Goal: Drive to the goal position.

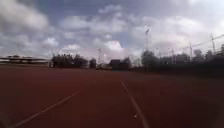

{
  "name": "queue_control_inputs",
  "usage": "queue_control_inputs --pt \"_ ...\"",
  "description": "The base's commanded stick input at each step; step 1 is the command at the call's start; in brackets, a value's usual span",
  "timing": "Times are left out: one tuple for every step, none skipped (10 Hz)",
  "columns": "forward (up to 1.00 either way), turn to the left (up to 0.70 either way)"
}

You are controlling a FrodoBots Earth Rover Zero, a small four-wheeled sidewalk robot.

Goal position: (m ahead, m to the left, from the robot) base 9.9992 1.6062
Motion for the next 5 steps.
queue_control_inputs --pt "0.70 0.00" --pt "0.70 0.00" --pt "0.70 0.00" --pt "0.70 0.00" --pt "0.70 0.00"
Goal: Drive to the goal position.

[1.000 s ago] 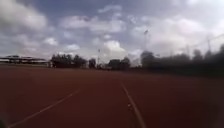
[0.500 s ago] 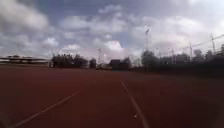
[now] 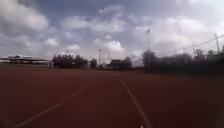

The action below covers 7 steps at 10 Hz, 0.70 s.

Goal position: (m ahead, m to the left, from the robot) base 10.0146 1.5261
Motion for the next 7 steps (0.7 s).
queue_control_inputs --pt "0.70 0.00" --pt "0.70 0.00" --pt "0.70 0.00" --pt "0.70 0.00" --pt "0.70 0.00" --pt "0.70 0.00" --pt "0.70 0.00"
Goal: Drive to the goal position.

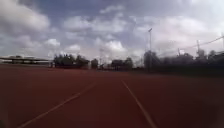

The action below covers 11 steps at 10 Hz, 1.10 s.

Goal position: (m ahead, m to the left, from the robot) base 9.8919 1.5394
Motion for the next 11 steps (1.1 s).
queue_control_inputs --pt "0.70 0.00" --pt "0.70 0.00" --pt "0.70 0.00" --pt "0.70 0.00" --pt "0.70 0.00" --pt "0.70 0.00" --pt "0.70 0.00" --pt "0.70 0.00" --pt "0.70 0.00" --pt "0.70 0.00" --pt "0.70 0.00"
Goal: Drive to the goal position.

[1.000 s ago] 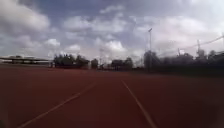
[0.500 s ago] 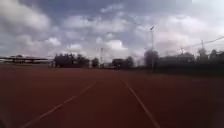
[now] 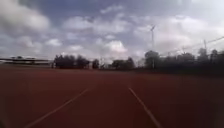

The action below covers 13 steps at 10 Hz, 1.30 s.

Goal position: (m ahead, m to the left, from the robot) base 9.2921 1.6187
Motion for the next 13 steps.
queue_control_inputs --pt "0.70 0.00" --pt "0.70 0.00" --pt "0.70 0.00" --pt "0.70 0.00" --pt "0.70 0.00" --pt "0.70 0.00" --pt "0.70 0.00" --pt "0.70 0.00" --pt "0.70 0.00" --pt "0.70 0.00" --pt "0.70 0.00" --pt "0.70 0.00" --pt "0.70 0.00"
